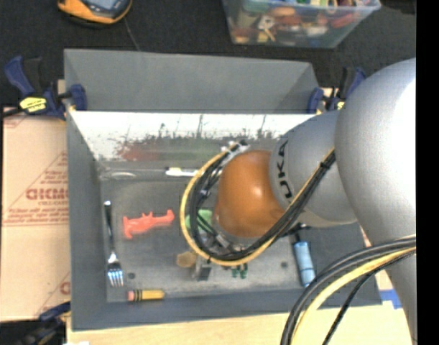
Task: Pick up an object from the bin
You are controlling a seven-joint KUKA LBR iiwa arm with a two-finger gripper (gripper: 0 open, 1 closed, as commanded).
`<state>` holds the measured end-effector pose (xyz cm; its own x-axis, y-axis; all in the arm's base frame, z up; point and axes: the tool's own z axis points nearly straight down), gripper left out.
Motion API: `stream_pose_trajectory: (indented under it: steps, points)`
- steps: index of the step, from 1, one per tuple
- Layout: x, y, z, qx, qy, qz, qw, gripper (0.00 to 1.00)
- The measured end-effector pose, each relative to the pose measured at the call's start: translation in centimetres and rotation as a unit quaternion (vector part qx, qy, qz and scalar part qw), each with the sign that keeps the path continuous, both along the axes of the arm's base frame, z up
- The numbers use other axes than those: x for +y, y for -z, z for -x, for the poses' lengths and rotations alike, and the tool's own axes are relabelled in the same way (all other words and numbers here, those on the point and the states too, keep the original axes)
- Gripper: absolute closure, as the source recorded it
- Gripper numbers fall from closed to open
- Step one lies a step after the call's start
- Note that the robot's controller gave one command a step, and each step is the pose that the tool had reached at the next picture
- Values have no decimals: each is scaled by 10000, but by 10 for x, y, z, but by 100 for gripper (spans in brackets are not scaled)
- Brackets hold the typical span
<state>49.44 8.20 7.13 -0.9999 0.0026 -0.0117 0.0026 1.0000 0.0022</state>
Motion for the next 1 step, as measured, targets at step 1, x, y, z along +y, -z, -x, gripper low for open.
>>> stream_pose_trajectory:
  steps: [1]
  points:
    - [0,0,0,0,3,-1,10000,100]
